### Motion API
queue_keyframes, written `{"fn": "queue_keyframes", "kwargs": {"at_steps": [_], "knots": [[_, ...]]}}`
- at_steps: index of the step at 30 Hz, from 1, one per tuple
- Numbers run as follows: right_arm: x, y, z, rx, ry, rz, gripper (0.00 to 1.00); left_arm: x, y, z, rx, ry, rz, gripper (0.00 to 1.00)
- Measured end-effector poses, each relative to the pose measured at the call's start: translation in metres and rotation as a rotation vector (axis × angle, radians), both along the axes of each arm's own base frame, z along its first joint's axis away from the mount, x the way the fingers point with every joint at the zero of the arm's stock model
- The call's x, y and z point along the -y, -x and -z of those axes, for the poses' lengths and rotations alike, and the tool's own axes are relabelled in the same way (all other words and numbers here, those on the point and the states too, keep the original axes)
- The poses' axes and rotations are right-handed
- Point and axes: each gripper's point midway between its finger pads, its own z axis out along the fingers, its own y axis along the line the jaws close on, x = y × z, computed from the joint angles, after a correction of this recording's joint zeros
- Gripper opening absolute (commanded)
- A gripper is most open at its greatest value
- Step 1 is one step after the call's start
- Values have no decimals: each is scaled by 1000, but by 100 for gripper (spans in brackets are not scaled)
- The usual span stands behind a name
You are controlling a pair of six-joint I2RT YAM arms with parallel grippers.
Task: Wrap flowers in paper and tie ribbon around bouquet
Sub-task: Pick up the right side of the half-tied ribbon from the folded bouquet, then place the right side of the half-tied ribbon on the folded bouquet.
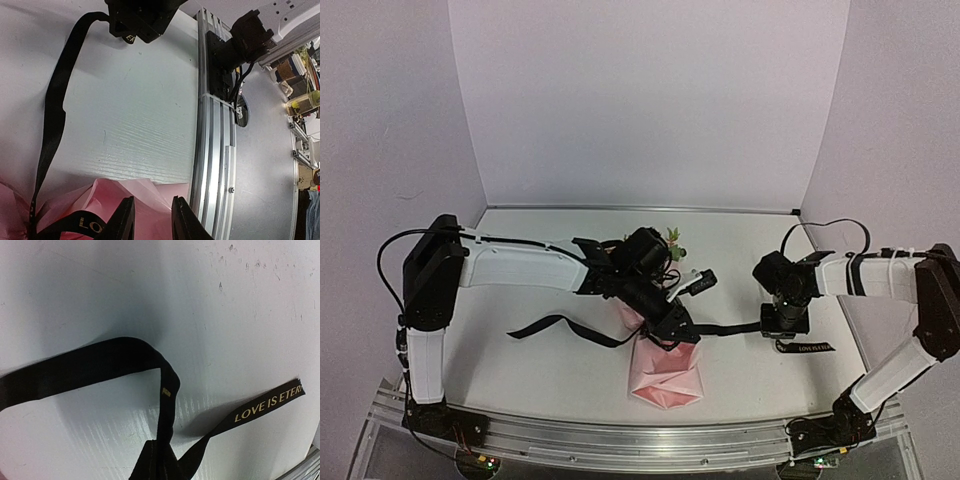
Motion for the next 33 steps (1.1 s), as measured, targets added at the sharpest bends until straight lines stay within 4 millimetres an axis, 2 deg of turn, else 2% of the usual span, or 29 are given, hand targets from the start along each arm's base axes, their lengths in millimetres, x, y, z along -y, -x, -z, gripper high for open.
{"fn": "queue_keyframes", "kwargs": {"at_steps": [4,8,12,17,19,22,28,33], "knots": [[-9,-12,-16,22,-22,-41,0,-1,-10,-24,22,61,-35,32],[-28,-23,-44,60,-103,-108,0,-14,-32,-49,48,129,-95,35],[-64,-38,-90,106,-245,-195,0,-31,-62,-66,69,181,-157,38],[-130,-47,-167,182,-481,-359,0,-53,-97,-71,50,216,-230,39],[-154,-38,-187,170,-554,-437,0,-64,-110,-72,35,228,-263,39],[-187,-17,-200,112,-627,-547,0,-83,-123,-77,22,241,-305,40],[-238,34,-197,-59,-677,-731,0,-117,-144,-101,6,294,-390,40],[-261,70,-200,-138,-688,-838,0,-135,-150,-104,-28,305,-434,40]]}}
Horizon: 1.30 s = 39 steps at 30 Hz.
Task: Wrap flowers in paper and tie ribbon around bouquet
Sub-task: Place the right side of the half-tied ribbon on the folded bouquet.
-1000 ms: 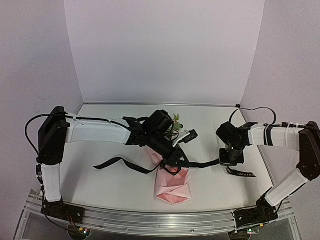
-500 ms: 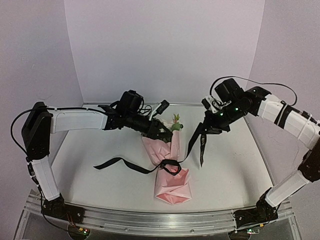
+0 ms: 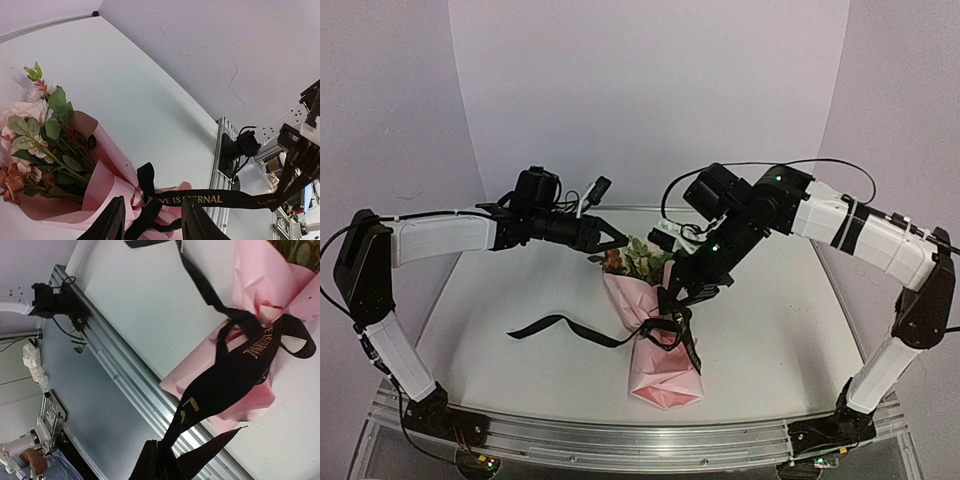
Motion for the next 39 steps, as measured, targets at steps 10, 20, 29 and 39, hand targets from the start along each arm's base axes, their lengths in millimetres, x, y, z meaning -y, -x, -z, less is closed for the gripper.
{"fn": "queue_keyframes", "kwargs": {"at_steps": [10,20,29,39], "knots": [[-19,34,23,14,95,-102,0,-15,5,5,-75,40,13,42],[-20,28,27,39,108,-91,0,-24,78,16,-94,82,109,49],[-22,45,99,-10,180,-12,1,-19,57,-1,-8,80,61,41],[-5,33,130,49,230,106,47,-10,49,0,-5,15,102,40]]}}
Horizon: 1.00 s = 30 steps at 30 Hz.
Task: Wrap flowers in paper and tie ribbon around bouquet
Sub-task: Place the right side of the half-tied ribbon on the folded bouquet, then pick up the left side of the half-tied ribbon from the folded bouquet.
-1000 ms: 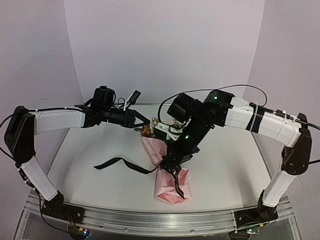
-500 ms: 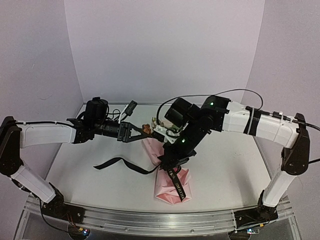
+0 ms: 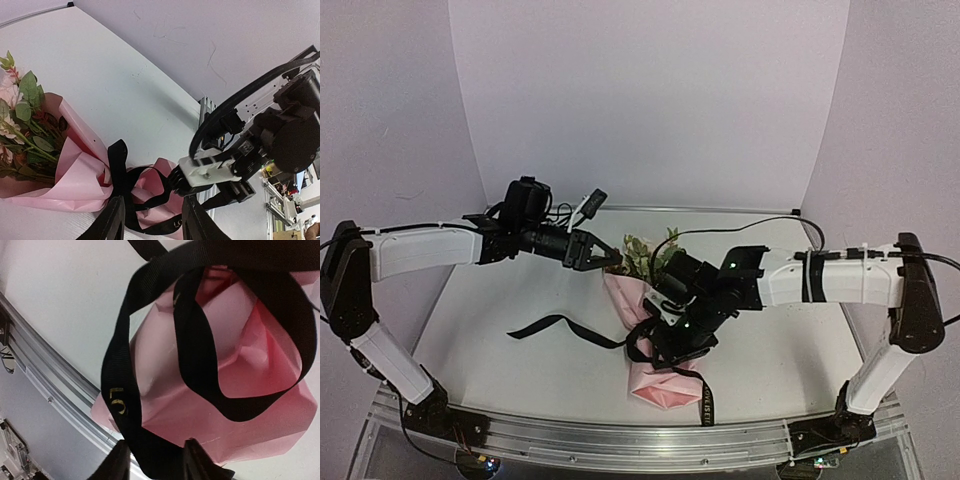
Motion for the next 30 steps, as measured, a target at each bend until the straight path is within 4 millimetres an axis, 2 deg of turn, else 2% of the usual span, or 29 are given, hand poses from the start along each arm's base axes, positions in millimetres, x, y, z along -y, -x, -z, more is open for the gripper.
{"fn": "queue_keyframes", "kwargs": {"at_steps": [3,11,18,24,30], "knots": [[13,0,-8,54,-23,27,55,7,3,6,2,-41,19,41],[67,-5,-31,225,-52,116,62,49,35,44,2,-201,104,45],[116,-8,-11,330,35,173,64,78,69,83,2,-382,161,50],[137,-13,-4,391,73,202,64,102,83,100,43,-498,184,48],[140,-17,-3,418,74,215,64,110,82,114,40,-567,178,44]]}}
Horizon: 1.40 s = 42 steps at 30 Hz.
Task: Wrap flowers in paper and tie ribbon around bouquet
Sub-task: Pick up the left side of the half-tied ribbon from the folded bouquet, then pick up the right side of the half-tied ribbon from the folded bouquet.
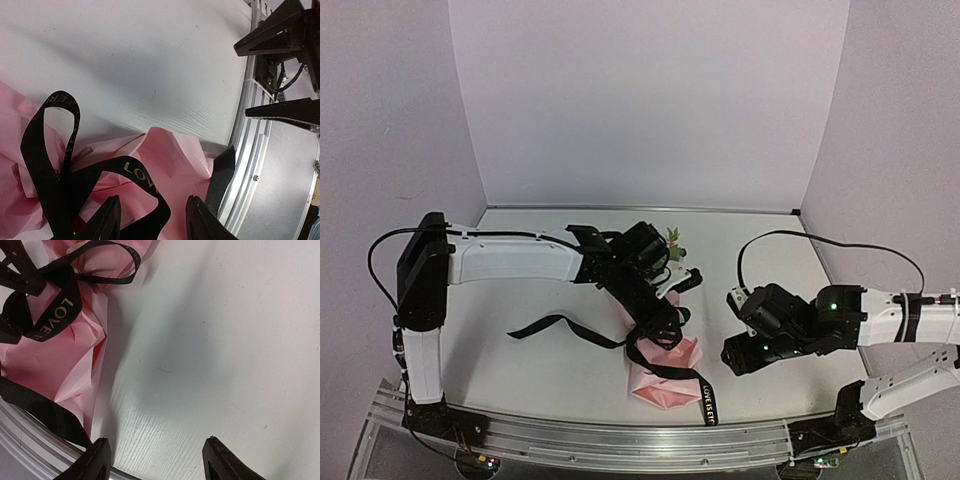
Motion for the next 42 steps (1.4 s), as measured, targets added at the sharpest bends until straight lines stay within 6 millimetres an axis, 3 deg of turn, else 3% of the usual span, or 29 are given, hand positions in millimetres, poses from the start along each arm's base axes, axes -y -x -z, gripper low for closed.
{"fn": "queue_keyframes", "kwargs": {"at_steps": [10,18,24,31,36,42], "knots": [[-1,-1,1,13,2,-18,63,-1,7,21,-40,-69,10,37],[-4,-2,1,27,20,-64,62,2,12,21,-54,-59,28,5],[-12,-2,-2,35,10,-116,60,2,10,19,-58,-53,20,0],[-48,0,-17,78,-99,-278,55,-12,-18,-4,-80,40,-49,0],[-76,9,-9,48,-110,-454,51,-29,-51,-28,-101,126,-116,0],[-115,18,-6,-3,-167,-604,49,-38,-59,-34,-131,165,-122,0]]}}
